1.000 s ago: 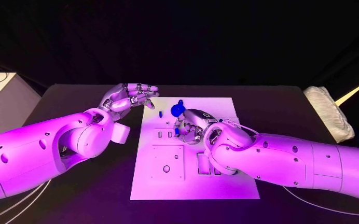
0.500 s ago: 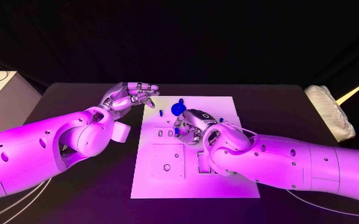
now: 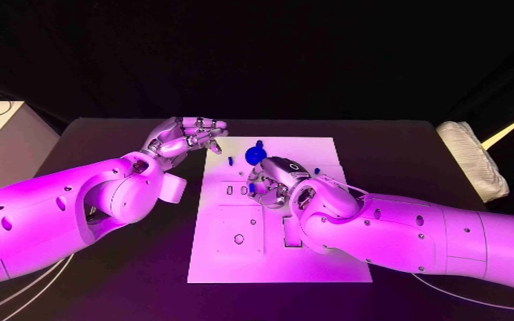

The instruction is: Assemble the parts on the task board

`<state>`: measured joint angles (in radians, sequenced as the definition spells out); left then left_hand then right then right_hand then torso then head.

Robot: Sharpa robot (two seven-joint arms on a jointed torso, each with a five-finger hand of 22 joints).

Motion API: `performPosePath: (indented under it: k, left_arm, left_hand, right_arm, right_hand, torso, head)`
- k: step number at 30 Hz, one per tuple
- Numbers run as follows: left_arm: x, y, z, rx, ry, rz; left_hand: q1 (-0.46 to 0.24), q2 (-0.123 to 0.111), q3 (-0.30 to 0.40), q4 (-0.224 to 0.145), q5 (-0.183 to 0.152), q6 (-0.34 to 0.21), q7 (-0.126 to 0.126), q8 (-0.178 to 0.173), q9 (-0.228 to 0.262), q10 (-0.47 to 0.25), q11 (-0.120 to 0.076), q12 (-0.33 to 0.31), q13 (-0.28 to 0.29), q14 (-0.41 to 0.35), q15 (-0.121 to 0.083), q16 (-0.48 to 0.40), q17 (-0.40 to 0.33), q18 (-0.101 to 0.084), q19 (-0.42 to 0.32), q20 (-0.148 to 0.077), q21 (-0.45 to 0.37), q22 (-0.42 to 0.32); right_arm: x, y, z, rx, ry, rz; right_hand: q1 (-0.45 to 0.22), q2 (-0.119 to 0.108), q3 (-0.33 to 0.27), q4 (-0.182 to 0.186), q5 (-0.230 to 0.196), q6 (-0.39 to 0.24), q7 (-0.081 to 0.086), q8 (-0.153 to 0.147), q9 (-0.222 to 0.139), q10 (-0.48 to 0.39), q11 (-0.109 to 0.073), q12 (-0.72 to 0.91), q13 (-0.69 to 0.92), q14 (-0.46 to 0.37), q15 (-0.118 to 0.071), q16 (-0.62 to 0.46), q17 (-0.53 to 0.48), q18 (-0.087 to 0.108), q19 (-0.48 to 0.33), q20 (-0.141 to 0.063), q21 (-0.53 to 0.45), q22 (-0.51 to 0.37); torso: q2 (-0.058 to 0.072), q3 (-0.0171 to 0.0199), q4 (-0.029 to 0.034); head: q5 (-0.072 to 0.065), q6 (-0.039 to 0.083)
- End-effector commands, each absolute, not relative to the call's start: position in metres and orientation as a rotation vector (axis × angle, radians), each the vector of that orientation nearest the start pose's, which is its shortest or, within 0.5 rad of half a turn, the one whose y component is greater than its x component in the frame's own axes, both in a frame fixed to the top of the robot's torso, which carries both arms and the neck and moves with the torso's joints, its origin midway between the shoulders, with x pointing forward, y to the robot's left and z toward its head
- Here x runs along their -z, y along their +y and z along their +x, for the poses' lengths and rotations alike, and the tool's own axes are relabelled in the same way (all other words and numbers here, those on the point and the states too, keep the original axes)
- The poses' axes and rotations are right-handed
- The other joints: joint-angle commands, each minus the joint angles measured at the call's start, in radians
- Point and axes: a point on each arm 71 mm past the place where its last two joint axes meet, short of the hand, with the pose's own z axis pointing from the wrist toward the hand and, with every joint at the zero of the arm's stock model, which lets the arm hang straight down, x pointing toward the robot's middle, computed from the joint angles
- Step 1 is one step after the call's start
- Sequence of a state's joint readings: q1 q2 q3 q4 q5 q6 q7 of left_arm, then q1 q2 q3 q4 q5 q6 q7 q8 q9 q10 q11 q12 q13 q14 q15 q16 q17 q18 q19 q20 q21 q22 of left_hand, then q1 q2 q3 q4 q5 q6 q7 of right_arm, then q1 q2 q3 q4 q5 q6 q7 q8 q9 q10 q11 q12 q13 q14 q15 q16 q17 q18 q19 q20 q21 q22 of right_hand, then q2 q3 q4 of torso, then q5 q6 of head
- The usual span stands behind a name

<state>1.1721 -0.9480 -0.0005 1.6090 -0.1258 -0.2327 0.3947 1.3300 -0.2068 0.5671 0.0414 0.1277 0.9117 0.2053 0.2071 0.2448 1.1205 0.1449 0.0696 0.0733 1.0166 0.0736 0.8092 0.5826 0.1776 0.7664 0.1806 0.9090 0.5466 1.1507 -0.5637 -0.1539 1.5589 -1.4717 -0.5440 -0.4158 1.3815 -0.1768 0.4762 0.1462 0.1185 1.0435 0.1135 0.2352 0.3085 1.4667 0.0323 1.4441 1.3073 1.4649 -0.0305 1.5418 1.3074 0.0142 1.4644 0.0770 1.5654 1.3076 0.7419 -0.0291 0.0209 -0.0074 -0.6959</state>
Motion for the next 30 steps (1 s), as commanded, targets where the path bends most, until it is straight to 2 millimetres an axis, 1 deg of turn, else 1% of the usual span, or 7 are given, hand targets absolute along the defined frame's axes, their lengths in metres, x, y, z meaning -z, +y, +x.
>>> performPosePath:
  k: [1, 8, 16, 22, 26, 30]
  left_arm:
    - [0.1660, 0.2274, 0.4700, 1.607, 1.457, -0.965]
    - [0.1661, 0.2276, 0.4699, 1.607, 1.459, -0.966]
    - [0.1662, 0.2280, 0.4699, 1.607, 1.461, -0.966]
    - [0.1662, 0.2284, 0.4698, 1.606, 1.462, -0.966]
    - [0.1663, 0.2289, 0.4698, 1.605, 1.462, -0.967]
    - [0.1663, 0.2291, 0.4698, 1.604, 1.462, -0.967]
  left_hand:
    - [-0.002, 0.005, 0.001, -0.006, -0.004, -0.003, -0.003, -0.003, 0.001, -0.001, -0.004, 0.003, 0.001, -0.004, 0.000, 0.005, -0.001, 0.004, -0.005, 0.002, 0.003, 0.001]
    - [-0.002, 0.005, 0.001, -0.006, -0.004, -0.003, -0.003, -0.003, 0.001, -0.001, -0.004, 0.003, 0.001, -0.004, 0.000, 0.005, -0.001, 0.004, -0.005, 0.002, 0.003, 0.001]
    - [-0.003, 0.005, 0.002, -0.006, -0.004, -0.004, -0.003, -0.003, 0.002, -0.002, -0.004, 0.003, 0.001, -0.005, 0.000, 0.007, -0.002, 0.004, -0.007, 0.002, 0.006, 0.002]
    - [-0.003, 0.005, 0.002, -0.006, -0.004, -0.004, -0.003, -0.003, 0.002, -0.002, -0.004, 0.003, 0.001, -0.005, 0.000, 0.007, -0.002, 0.004, -0.007, 0.002, 0.006, 0.002]
    - [-0.003, 0.005, 0.002, -0.006, -0.004, -0.004, -0.003, -0.003, 0.002, -0.002, -0.004, 0.003, 0.001, -0.005, 0.000, 0.007, -0.002, 0.004, -0.007, 0.002, 0.006, 0.002]
    - [-0.003, 0.004, 0.002, -0.007, -0.004, -0.004, -0.003, -0.004, 0.002, -0.002, -0.004, 0.003, 0.001, -0.006, 0.000, 0.007, -0.003, 0.004, -0.007, 0.002, 0.006, 0.003]
  right_arm:
    - [0.2292, -0.0685, 0.4396, -0.716, 1.670, -0.034]
    - [0.2337, -0.0685, 0.4409, -0.710, 1.679, -0.030]
    - [0.2349, -0.0682, 0.4414, -0.709, 1.680, -0.030]
    - [0.2349, -0.0680, 0.4412, -0.711, 1.678, -0.031]
    - [0.2349, -0.0681, 0.4411, -0.714, 1.678, -0.034]
    - [0.2348, -0.0679, 0.4408, -0.718, 1.678, -0.037]
  right_hand:
    - [-0.008, 0.002, 0.006, 0.001, 0.003, 0.011, -0.005, 0.002, 0.021, 0.019, -0.004, -0.005, 0.155, 0.088, -0.009, -0.004, 0.189, -0.014, 0.106, -0.007, 0.005, 0.263]
    - [-0.012, 0.000, 0.008, 0.000, 0.006, 0.011, -0.005, 0.003, 0.022, 0.019, -0.004, -0.005, 0.155, 0.087, -0.009, -0.005, 0.187, -0.014, 0.106, -0.007, 0.005, 0.263]
    - [-0.044, -0.024, 0.003, 0.004, 0.010, -0.001, -0.001, 0.002, 0.021, 0.014, -0.001, -0.015, 0.149, 0.087, -0.007, -0.007, 0.184, -0.014, 0.106, -0.007, 0.005, 0.263]
    - [-0.053, -0.032, -0.001, 0.004, 0.013, -0.007, 0.001, 0.001, 0.021, 0.013, 0.001, -0.016, 0.148, 0.087, -0.005, -0.007, 0.184, -0.014, 0.106, -0.006, 0.005, 0.263]
    - [-0.062, -0.042, -0.006, 0.004, 0.009, -0.024, 0.007, -0.006, 0.017, 0.004, 0.005, -0.030, 0.138, 0.086, -0.002, -0.008, 0.182, -0.014, 0.106, -0.004, 0.005, 0.263]
    - [-0.066, -0.047, -0.008, 0.004, 0.008, -0.034, 0.011, -0.011, 0.015, -0.003, 0.009, -0.039, 0.131, 0.086, 0.001, -0.009, 0.180, -0.014, 0.106, -0.001, 0.005, 0.263]
  torso:
    - [0.001, 0.0003, -0.0006]
    - [0.001, 0.0003, 0.0001]
    - [0.000, -0.0004, -0.0005]
    - [0.000, -0.0002, -0.0007]
    - [0.000, -0.0001, -0.0010]
    - [0.000, -0.0003, -0.0002]
  head:
    - [0.001, 0.000]
    - [0.000, -0.002]
    - [-0.001, -0.001]
    - [-0.001, -0.002]
    - [0.000, -0.004]
    - [0.000, -0.005]
